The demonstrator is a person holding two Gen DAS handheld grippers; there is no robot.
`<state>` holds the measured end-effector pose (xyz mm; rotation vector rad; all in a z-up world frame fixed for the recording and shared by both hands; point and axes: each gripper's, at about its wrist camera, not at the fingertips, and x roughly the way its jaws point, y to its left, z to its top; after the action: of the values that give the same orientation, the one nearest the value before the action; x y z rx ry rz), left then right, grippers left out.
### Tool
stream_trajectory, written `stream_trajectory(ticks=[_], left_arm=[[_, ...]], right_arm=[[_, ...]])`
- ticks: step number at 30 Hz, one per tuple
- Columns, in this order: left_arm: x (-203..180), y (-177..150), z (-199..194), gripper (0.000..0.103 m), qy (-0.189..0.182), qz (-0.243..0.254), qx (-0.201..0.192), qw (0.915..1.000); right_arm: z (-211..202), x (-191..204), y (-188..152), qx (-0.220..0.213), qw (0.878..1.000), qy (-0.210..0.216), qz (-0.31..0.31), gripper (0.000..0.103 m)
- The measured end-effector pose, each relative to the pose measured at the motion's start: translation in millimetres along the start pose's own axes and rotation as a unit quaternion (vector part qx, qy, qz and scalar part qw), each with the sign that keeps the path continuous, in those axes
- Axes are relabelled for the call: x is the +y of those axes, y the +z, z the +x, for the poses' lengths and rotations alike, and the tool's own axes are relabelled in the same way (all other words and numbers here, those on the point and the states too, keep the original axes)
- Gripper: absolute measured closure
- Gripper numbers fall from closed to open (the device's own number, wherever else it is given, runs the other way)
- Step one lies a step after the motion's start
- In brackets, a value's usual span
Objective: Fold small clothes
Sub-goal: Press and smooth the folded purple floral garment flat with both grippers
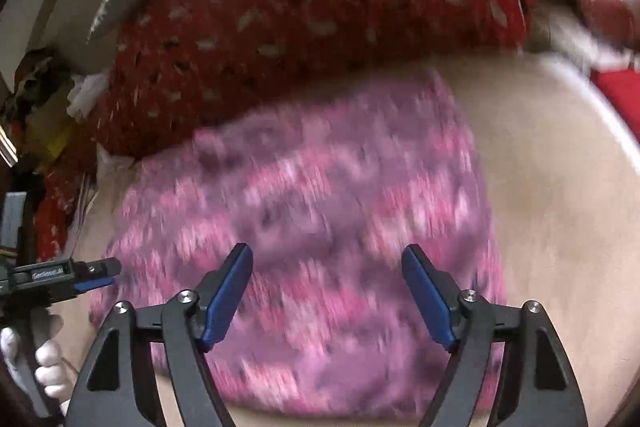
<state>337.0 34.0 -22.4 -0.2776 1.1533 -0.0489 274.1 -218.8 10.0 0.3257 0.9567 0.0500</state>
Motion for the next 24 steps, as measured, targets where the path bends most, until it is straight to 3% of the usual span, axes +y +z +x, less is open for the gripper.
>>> stream_trajectory(ticks=[4,6,7,9,12,20,24], left_arm=[[-5.8,16.6,20.9,0.051,0.035,0.015,-0.002,0.9993],[-6.8,19.0,41.3,0.051,0.06,0.021,0.015,0.9979],[-4.1,16.4,46.0,0.05,0.064,0.021,0.017,0.9976],[-7.6,12.1,44.6,0.044,0.069,0.034,-0.005,0.997],[-13.4,7.7,46.1,0.039,0.077,0.05,-0.018,0.9956],[-12.4,6.2,44.2,0.038,0.081,0.05,-0.024,0.9952],[-14.2,6.3,42.1,0.038,0.085,0.048,-0.023,0.995]], right_arm=[[30.3,12.9,9.9,0.01,0.996,-0.079,-0.039,0.009],[58.5,5.5,1.0,0.061,0.987,-0.144,-0.048,0.0],[65.9,2.7,-3.8,0.067,0.987,-0.14,-0.044,0.001],[57.6,-1.4,-7.4,0.034,0.991,-0.129,-0.031,0.0],[56.8,-5.8,-7.3,0.041,0.992,-0.116,-0.029,0.0],[64.9,-10.4,11.5,0.078,0.99,-0.112,-0.043,0.0],[40.1,-11.7,22.6,0.022,0.991,-0.129,-0.042,0.004]])
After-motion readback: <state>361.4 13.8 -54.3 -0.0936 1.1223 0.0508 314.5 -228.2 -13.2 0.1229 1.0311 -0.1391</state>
